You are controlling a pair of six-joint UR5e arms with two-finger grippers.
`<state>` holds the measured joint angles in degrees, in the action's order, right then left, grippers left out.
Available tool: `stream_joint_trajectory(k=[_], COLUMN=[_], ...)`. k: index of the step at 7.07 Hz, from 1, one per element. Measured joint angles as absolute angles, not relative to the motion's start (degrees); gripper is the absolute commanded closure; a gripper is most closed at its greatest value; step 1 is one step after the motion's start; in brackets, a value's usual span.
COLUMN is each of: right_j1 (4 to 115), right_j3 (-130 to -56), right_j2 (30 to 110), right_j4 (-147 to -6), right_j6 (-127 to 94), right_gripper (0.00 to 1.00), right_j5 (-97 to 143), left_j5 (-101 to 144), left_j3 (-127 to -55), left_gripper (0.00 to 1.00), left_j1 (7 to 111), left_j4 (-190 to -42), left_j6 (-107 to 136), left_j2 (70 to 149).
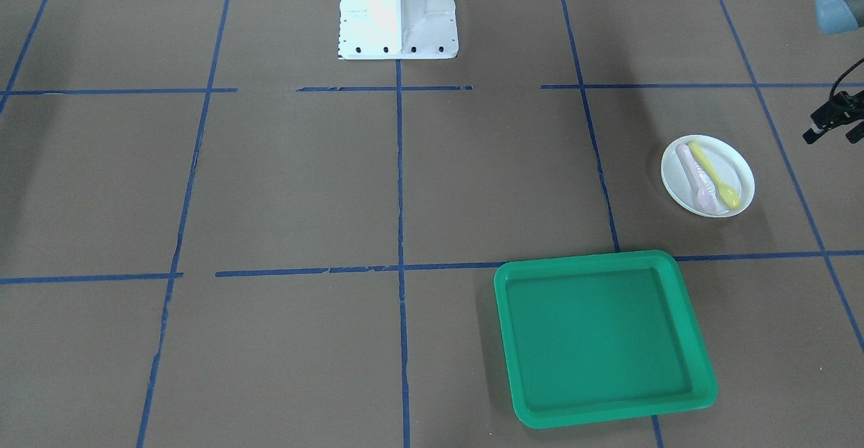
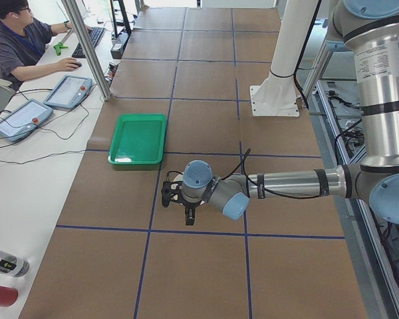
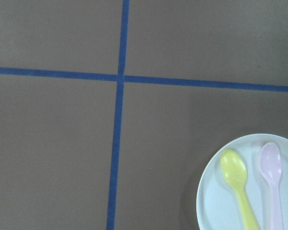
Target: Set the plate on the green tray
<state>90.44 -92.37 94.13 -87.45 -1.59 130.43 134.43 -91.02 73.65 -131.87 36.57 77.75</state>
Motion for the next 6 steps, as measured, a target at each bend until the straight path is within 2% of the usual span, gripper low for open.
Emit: stream_joint_trajectory(k=[2,4,6], right_j1=[90.44,90.44,90.44], right_j3=[-92.37,-92.37,-92.37], right_j2=[94.13,94.13,94.13], right_j4=[-87.45,-87.45,-87.45], right_j6=[-1.58,-1.58,-1.58], right_gripper=[0.00,0.00,0.00], right_j5=[130.43,130.43,130.43], left_j5=[130.19,128.13,126.53], left_j3=[-87.09,-85.64,-83.92], left_gripper=[0.00,0.00,0.15], left_j1=[66.76,63.02,61.11], left_j4=[-141.15,-143.27,-143.52], left_j6=[47.49,51.70,52.26], left_j2=[78.60,80.29,82.16])
